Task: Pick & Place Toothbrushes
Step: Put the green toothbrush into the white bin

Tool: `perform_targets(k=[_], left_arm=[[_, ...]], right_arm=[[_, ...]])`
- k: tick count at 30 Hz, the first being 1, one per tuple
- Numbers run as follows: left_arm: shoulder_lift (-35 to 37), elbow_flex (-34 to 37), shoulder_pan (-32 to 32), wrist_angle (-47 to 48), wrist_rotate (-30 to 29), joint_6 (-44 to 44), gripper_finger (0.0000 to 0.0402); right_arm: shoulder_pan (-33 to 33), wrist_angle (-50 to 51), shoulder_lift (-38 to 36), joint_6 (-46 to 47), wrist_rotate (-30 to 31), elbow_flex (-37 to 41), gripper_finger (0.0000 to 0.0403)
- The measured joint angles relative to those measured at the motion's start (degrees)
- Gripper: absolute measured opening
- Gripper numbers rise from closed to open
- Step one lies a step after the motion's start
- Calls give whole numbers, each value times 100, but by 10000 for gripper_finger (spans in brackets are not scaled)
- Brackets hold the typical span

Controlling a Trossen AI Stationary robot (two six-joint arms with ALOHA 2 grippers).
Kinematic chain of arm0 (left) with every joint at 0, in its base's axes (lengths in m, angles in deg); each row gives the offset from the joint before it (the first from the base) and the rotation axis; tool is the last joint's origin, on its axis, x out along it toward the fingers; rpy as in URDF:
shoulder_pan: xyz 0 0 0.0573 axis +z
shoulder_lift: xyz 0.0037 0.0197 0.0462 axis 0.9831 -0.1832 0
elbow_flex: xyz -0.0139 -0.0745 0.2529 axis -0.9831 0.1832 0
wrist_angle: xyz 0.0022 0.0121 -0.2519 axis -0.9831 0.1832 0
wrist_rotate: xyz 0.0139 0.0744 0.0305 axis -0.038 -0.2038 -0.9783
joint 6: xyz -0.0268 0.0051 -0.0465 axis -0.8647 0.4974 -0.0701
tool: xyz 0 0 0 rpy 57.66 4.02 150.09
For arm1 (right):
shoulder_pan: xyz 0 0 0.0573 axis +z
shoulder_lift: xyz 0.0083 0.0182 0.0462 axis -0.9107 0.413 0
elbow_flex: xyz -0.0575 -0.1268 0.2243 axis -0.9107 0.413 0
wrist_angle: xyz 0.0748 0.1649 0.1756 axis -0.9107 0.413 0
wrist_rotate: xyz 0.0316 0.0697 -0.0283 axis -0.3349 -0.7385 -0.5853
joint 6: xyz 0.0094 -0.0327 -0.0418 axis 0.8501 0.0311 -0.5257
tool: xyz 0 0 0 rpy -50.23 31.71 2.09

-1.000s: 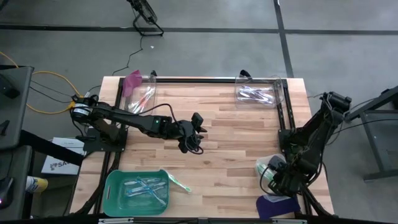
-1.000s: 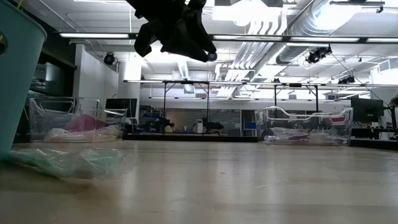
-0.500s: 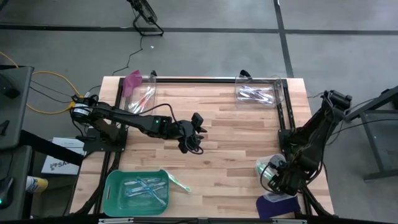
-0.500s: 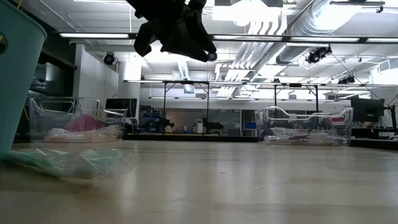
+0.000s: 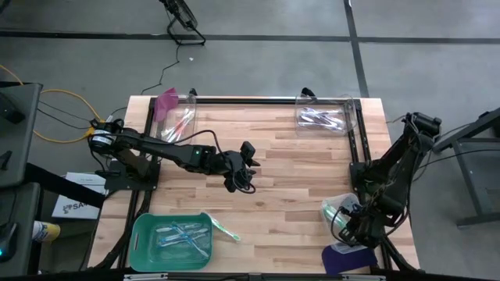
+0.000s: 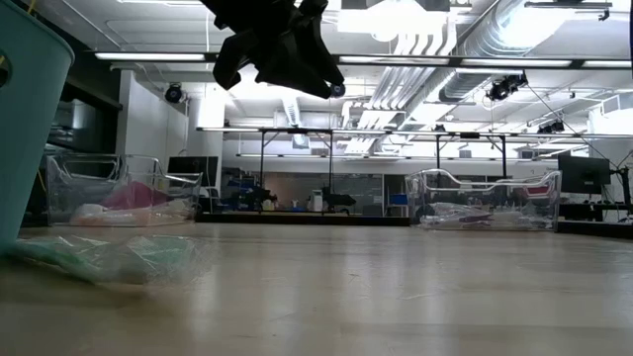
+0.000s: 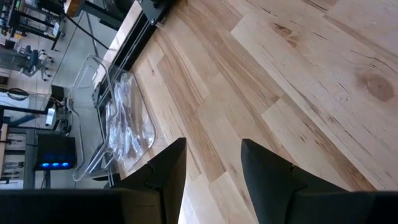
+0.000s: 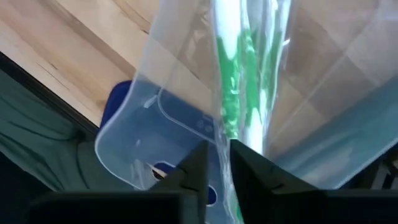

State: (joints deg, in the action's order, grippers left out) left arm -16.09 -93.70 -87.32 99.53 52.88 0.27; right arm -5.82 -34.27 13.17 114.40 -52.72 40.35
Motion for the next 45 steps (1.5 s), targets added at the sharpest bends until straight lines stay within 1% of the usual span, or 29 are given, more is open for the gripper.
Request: perform_targets(k=[3, 6, 14, 24, 31, 35, 39, 42, 45], left_arm=[[0, 0, -2, 2, 0, 0, 147], [0, 0, 0, 17, 0, -8, 147], [0, 0, -2, 37, 0, -46, 147], [0, 0, -1, 34, 32, -81, 147], [0, 0, -2, 33, 37, -81, 147], [0, 0, 0, 33, 42, -86, 147], [0, 0, -2, -5, 42, -89, 147], [0, 0, -2, -22, 42, -90, 147], [1, 0, -2, -19, 42, -90, 147]], right_arm=[[174, -7, 0, 186, -4, 0, 14], [342, -78, 15, 368, -7, 0, 6], [771, -169, 299, 957, -2, 0, 2], [804, -631, 847, 955, 1, 0, 2], [804, -615, 901, 914, 12, 0, 2], [804, -602, 763, 913, 27, 0, 2], [804, -579, 524, 889, 267, 0, 2], [804, -476, 339, 694, 534, 0, 2], [804, -180, 196, 318, 1138, 0, 2]])
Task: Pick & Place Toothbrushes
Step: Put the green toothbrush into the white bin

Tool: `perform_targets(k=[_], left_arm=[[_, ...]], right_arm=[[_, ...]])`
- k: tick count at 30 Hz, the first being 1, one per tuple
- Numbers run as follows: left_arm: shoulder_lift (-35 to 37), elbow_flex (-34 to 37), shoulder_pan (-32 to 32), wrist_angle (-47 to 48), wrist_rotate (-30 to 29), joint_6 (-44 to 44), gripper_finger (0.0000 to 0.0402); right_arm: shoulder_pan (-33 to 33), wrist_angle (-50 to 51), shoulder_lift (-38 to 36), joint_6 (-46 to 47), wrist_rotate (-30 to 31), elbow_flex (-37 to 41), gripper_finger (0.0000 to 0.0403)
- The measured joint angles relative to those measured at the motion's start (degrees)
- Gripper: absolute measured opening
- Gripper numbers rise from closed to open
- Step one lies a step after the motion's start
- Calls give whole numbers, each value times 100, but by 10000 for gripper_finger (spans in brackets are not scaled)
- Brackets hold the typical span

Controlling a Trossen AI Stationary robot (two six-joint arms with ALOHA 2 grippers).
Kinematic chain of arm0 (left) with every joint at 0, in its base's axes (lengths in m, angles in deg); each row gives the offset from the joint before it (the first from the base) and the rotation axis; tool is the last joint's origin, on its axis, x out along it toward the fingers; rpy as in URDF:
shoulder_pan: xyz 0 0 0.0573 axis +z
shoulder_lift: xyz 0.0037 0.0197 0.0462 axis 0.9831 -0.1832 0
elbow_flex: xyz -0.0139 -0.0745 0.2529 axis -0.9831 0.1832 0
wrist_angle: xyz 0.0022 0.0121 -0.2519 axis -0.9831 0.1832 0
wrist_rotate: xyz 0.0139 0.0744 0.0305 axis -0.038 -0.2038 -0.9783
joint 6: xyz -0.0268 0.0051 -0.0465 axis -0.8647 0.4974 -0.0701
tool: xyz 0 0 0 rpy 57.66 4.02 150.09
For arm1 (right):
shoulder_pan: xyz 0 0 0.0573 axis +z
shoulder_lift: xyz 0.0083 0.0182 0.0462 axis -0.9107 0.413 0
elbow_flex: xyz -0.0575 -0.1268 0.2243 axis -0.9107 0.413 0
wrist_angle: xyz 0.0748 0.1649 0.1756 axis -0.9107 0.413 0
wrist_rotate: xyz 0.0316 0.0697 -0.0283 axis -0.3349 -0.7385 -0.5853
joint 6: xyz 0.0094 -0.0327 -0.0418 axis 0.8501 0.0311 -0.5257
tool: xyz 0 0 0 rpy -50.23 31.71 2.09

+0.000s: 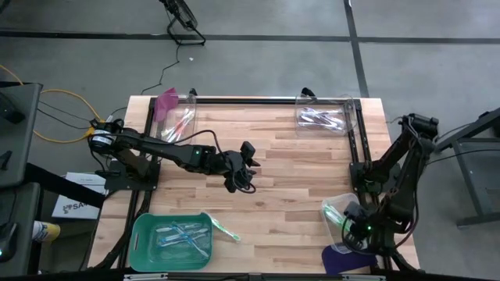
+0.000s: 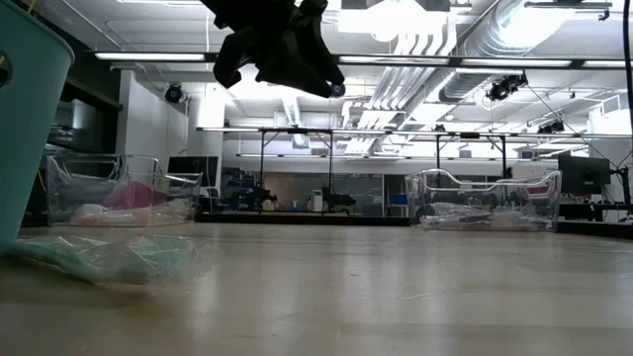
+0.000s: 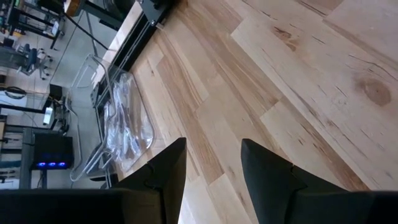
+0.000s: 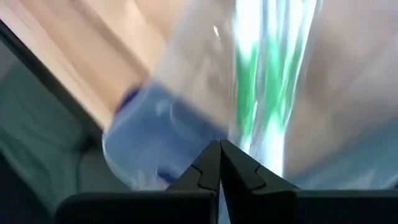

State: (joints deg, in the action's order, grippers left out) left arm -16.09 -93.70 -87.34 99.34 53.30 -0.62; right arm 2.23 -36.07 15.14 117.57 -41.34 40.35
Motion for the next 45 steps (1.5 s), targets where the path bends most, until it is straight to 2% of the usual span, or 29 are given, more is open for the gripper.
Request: perform_targets(k=[10, 14, 17, 20, 26, 31, 35, 38, 41, 43, 45], left_arm=[[0, 0, 0, 15, -2, -291, 147], [0, 0, 0, 35, -2, -668, 147], [-1, -50, 1, 384, 44, -1034, 147], [2, -324, 4, 1460, 629, -1213, 147], [-113, -466, -249, 2531, 1594, -1045, 147], [-232, -463, -589, 2356, 1647, -1122, 162], [-382, -602, -765, 2203, 1637, -1330, 203], [-645, -845, -836, 2134, 1669, -2018, 239], [-1098, -1331, -840, 2103, 1924, -2731, 258], [-1402, -1654, -874, 2564, 2192, -2945, 261], [-1768, -2120, -922, 2627, 2377, -2974, 262]], right_arm=[[-8, 447, -4, -2316, 3339, 0, 2], [-122, 476, -4, -3098, 4087, 0, 2], [-293, 476, -4, -3421, 4080, 0, 2], [-459, 475, -4, -3605, 3864, 0, 2], [-525, 449, -4, -3916, 3694, 0, 2], [-522, 438, -4, -3915, 3666, 0, 2], [-527, 388, -3, -3913, 3666, 0, 2], [-527, 329, -2, -3878, 3668, 0, 2], [-530, 298, 2, -3872, 3641, 0, 2], [-527, 313, 2, -3872, 3650, 0, 2], [-529, 316, 5, -3872, 3639, 0, 2]])
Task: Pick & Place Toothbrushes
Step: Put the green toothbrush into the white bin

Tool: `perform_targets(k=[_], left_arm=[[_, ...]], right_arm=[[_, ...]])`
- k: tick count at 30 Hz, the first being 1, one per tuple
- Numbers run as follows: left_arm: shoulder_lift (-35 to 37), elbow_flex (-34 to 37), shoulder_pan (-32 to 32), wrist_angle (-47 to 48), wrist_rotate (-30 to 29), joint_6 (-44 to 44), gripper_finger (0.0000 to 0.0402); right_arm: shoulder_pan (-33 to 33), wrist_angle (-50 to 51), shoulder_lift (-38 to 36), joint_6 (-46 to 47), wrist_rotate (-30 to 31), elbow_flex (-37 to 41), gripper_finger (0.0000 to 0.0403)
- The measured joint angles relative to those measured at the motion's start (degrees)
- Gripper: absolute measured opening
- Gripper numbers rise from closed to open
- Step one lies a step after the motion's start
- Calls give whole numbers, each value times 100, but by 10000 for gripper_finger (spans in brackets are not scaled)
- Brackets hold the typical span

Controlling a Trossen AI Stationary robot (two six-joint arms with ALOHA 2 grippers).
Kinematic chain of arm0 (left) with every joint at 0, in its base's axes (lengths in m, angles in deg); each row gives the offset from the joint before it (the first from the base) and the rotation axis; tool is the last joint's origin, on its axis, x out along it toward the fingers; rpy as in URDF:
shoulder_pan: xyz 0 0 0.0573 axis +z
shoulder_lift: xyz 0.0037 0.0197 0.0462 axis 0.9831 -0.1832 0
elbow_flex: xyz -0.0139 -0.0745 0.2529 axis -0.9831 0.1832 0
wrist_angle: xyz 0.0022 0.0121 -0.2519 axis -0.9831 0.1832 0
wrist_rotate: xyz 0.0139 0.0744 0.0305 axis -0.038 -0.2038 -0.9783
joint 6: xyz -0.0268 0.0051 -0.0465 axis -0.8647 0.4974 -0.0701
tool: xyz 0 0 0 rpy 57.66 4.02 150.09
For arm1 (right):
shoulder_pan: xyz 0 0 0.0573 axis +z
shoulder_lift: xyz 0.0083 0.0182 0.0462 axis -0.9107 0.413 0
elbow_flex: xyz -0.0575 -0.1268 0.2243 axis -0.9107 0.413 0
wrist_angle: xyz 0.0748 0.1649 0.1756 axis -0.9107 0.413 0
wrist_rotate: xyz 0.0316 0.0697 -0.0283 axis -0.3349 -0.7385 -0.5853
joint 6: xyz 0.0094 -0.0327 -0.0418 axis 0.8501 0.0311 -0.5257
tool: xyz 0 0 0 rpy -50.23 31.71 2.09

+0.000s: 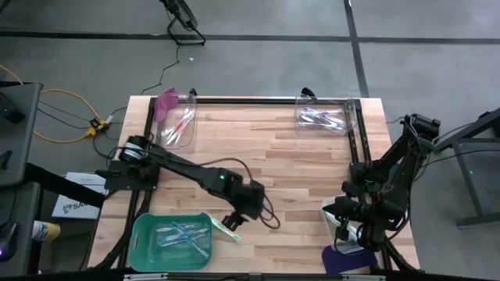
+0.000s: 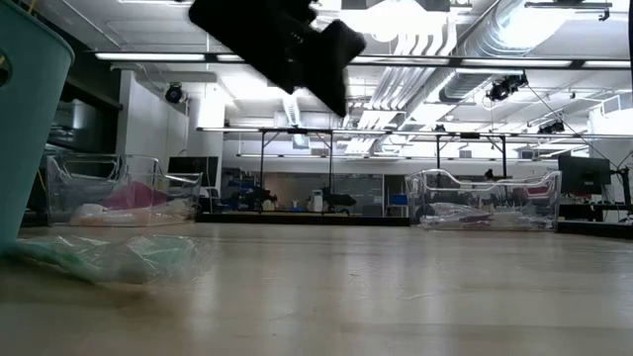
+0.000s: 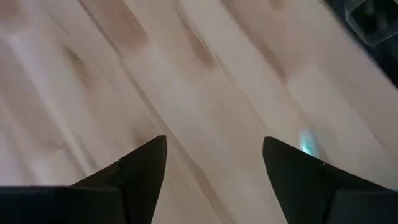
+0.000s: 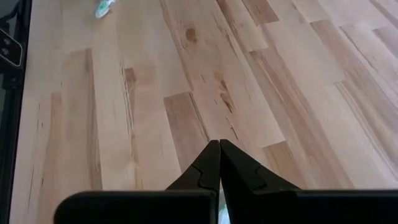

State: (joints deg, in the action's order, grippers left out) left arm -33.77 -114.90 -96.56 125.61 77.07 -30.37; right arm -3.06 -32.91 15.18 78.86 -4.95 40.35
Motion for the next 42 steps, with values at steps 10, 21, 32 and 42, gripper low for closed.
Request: perform_targets(k=[10, 21, 32, 42], left_arm=[[-1480, -1993, -454, 2767, -57, -1052, 262], [-1895, -2049, -891, 2629, -14, -1658, 262], [-1935, -1992, -1069, 2291, -300, -1947, 262], [-2310, -1997, -1064, 2297, -127, -1817, 261]], right_arm=[[7, -5, -4, 2, -172, 4, 2], [7, -6, -4, -267, -174, 4, 2], [7, -2, -4, -452, -176, 4, 2], [7, -9, -4, -466, -174, 4, 2]])
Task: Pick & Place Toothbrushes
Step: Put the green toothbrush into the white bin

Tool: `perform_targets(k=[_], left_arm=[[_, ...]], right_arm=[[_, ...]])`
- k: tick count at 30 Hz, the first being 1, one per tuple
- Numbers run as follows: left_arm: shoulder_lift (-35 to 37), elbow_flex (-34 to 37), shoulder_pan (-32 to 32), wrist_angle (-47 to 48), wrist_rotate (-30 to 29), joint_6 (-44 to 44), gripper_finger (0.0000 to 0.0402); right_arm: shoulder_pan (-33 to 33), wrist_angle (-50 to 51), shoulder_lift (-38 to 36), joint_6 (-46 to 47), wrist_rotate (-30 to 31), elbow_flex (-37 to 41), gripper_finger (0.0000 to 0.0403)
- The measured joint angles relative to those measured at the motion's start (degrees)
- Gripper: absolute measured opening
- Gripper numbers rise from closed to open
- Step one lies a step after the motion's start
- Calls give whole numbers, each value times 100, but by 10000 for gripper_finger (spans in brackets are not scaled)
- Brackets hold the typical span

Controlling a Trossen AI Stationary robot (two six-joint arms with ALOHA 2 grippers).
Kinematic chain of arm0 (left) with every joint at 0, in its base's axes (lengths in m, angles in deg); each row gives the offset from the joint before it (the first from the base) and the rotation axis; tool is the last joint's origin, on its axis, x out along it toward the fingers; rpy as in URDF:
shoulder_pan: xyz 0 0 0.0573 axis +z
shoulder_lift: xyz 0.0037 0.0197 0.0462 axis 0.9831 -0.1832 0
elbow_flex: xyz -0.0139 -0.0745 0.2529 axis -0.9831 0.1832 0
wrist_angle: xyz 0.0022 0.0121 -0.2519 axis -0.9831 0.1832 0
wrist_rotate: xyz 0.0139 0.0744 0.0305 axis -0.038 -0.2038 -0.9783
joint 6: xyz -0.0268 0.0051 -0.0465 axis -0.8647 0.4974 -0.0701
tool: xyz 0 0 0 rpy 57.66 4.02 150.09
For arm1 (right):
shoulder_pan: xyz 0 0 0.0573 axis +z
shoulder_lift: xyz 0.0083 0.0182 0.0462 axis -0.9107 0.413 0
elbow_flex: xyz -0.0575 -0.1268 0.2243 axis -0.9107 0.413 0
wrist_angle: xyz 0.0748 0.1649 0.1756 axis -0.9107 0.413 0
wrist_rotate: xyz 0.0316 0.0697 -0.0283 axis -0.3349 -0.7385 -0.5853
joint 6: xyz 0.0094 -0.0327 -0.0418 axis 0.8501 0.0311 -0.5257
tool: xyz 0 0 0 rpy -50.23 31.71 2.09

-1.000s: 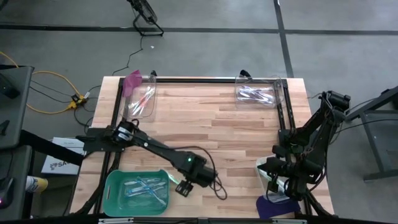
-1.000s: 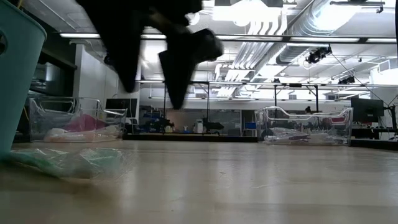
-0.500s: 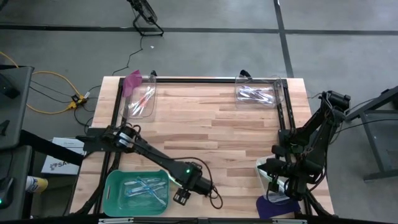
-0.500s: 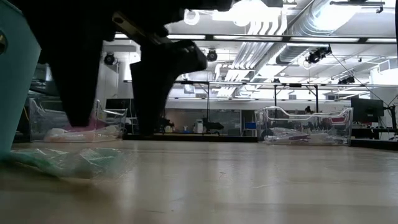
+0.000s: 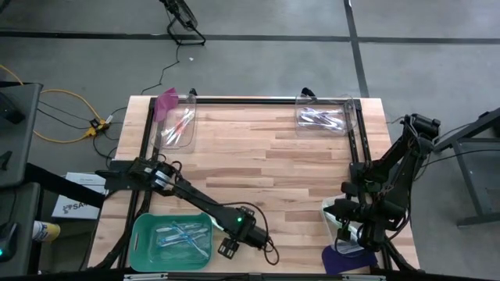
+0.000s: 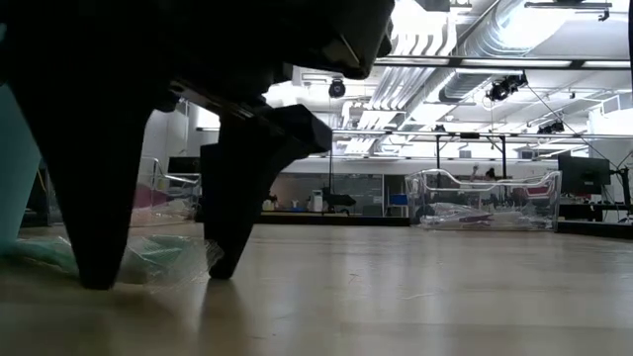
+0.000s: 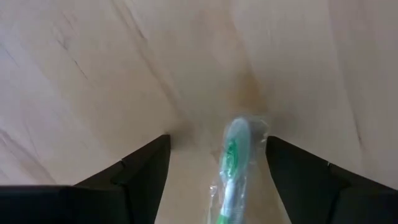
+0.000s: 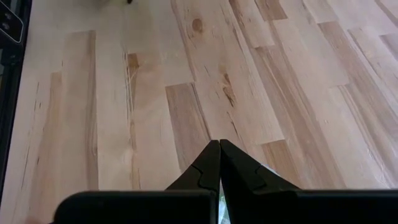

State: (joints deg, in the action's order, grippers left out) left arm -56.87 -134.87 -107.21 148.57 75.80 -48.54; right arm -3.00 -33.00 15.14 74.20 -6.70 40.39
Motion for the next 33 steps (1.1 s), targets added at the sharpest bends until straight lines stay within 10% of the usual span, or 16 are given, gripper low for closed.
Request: perform_targets(k=[17, 33], left_arm=[[-16, -13, 82, 52, -99, 1056, 16], [507, -5, 736, -284, -1584, 2387, 8]], right_arm=[[1, -4, 0, 15, -4, 2, 2], [0, -42, 0, 52, -137, 2, 2]])
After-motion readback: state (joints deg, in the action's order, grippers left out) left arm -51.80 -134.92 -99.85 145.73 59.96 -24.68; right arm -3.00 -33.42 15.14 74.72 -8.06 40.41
